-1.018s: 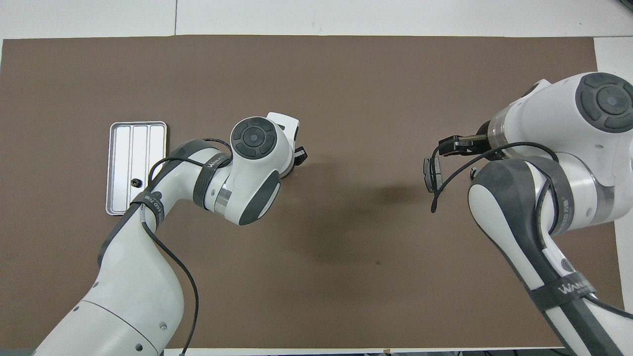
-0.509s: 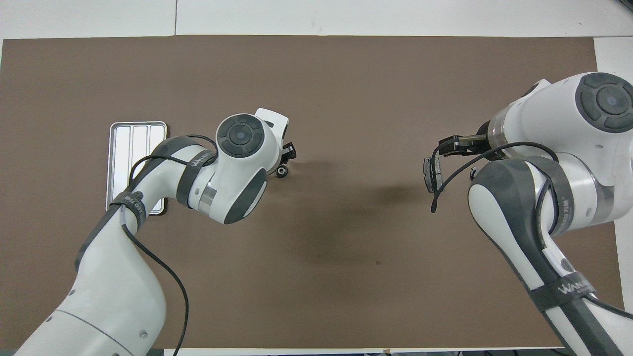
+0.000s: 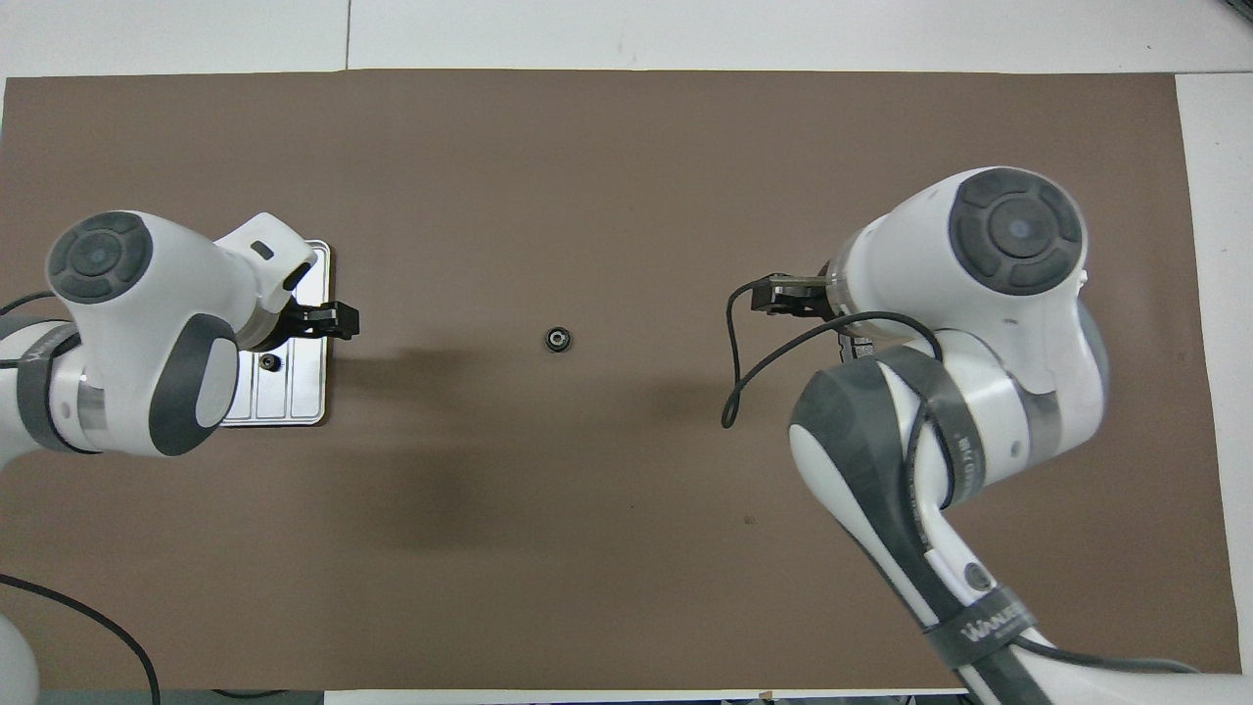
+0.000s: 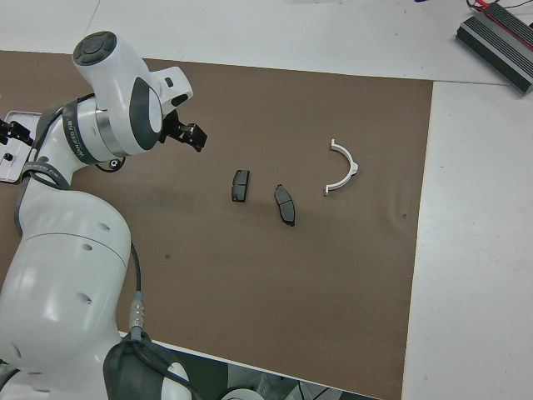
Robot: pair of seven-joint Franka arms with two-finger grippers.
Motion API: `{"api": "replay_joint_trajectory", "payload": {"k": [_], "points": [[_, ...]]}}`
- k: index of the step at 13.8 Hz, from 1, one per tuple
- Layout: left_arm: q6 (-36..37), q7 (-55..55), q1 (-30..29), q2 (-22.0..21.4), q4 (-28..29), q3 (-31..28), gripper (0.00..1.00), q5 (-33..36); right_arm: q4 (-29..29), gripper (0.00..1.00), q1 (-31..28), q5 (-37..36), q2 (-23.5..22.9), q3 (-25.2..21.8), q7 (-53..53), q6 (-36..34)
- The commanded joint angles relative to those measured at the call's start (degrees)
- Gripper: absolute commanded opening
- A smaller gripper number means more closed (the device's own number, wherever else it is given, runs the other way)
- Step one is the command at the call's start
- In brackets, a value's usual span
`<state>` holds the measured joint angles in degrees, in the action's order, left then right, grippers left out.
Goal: Place bearing gear from tray to pile
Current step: 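Reach the center gear and grasp it with the right gripper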
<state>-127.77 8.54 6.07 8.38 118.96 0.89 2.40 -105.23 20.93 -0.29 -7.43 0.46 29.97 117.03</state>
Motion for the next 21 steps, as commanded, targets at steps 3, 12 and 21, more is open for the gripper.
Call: {"api": "replay_joint_trajectory", "payload": {"k": [3,12,21], "points": [[-5.3,-5.64,-5.44,1.9,1.8,0.69,0.73,0.5,13.09,1.0,9.46,0.82,-12.93,-0.19,15.87,-1.1],[-8.11,-5.03,-7.56,1.37,7.15,0.69,0.64,0.5,38.24,1.0,17.3,-2.26,-35.63,-0.37,31.36,-8.13],[-8.46,-5.03,-7.56,1.28,7.95,0.69,0.54,0.5,44.06,1.0,18.89,-2.43,-44.25,-0.11,34.89,-4.88]]}}
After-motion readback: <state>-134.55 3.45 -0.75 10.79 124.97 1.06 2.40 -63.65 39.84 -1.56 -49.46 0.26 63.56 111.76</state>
